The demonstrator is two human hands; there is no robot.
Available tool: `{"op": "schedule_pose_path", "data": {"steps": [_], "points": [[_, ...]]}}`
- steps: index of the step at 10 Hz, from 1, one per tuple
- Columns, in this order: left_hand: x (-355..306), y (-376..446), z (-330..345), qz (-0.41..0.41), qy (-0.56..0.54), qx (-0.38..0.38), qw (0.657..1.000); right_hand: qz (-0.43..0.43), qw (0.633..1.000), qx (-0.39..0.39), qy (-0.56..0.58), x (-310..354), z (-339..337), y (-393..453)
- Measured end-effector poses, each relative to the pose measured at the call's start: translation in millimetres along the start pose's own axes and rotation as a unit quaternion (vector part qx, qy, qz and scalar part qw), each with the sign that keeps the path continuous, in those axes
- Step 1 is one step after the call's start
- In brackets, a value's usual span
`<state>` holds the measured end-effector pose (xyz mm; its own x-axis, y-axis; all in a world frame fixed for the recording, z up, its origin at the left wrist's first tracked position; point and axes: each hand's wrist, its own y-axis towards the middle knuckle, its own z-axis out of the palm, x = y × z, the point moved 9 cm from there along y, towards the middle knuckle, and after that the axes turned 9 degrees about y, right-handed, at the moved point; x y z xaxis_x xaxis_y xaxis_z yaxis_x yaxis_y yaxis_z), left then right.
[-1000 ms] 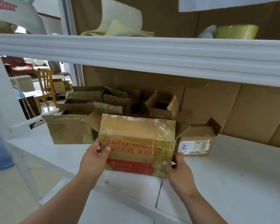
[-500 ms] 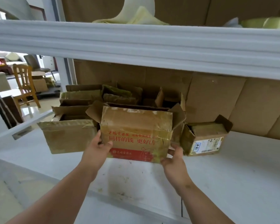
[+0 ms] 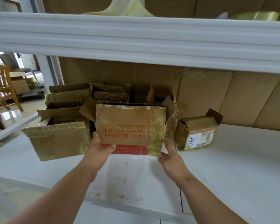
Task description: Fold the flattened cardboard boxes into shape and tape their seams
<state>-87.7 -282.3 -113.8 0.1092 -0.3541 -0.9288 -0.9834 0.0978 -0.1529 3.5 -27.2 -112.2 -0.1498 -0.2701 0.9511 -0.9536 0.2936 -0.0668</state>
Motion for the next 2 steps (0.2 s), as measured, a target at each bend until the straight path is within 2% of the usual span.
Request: {"op": "schedule_pose_path", "data": {"steps": [2], "points": [[-11.3,-13.1,6.9,0.028,0.034,-0.102,0.994,-0.004,0.999,-0.033,-0.015,-3.9,-28.7,-15.4]]}}
